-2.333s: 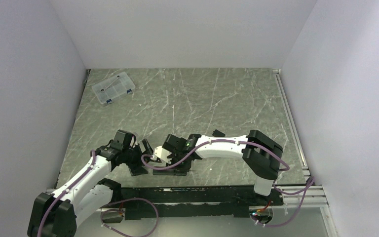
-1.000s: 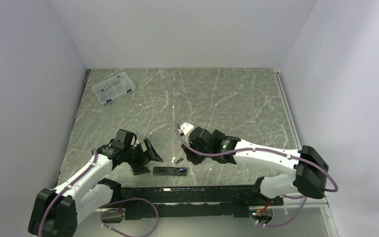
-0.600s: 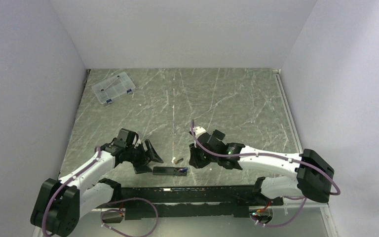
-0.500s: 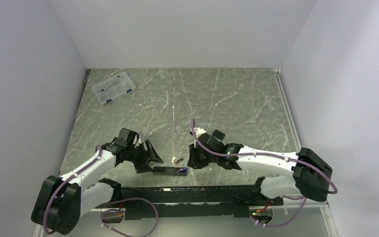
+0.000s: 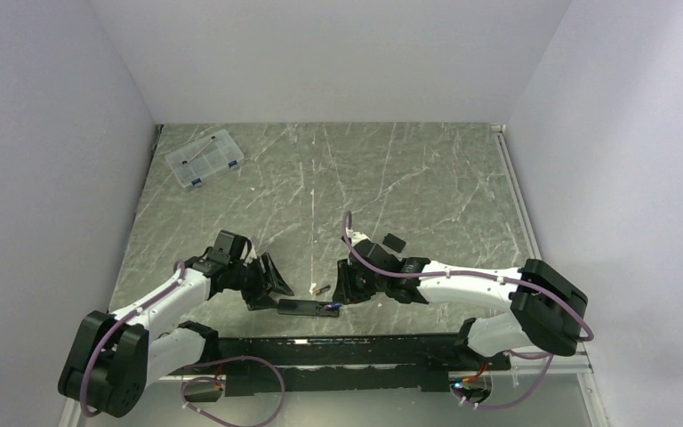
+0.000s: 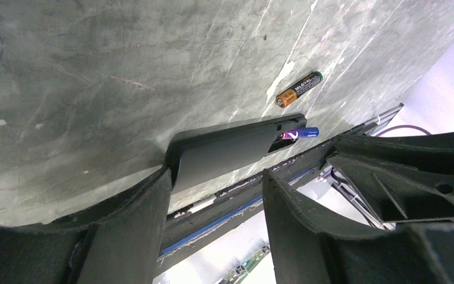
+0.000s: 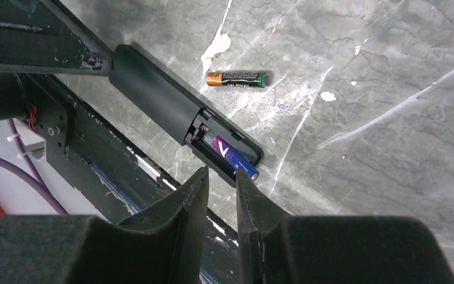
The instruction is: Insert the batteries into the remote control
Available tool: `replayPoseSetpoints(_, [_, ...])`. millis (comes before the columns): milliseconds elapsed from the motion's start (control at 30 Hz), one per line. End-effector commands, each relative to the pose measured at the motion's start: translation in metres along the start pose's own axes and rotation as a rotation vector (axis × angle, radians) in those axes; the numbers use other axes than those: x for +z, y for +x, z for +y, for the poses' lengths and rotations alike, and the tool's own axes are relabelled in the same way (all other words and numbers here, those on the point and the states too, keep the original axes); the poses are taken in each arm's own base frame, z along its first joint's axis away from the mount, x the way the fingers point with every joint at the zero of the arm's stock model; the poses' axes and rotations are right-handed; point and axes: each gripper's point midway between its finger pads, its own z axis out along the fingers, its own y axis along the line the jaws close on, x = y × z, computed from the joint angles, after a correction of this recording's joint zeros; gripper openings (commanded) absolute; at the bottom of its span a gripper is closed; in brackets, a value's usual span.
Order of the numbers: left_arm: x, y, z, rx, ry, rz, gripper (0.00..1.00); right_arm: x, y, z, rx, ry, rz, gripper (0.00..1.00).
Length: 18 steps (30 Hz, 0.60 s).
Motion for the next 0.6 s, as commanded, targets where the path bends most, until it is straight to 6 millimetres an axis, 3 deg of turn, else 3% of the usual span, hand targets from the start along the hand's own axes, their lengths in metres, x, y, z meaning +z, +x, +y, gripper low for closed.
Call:
replayPoseSetpoints(0, [0.001, 0.003, -0.004, 0.03, 0.034, 0.015, 0.62, -0.001, -0.008, -0.002, 0.044, 0.024, -0.037, 0.26])
replayPoseSetpoints(300, [0.0, 0.005, -0.005, 0.029, 0.045, 0.02, 0.61, -0.003, 0.002, -0.017, 0.081, 0.093, -0.008, 0.26])
replayPoseSetpoints(567, [0.0, 0.006, -0.006, 0.031, 0.053, 0.023, 0.61, 0.0, 0.006, -0.019, 0.097, 0.1, 0.009, 0.26])
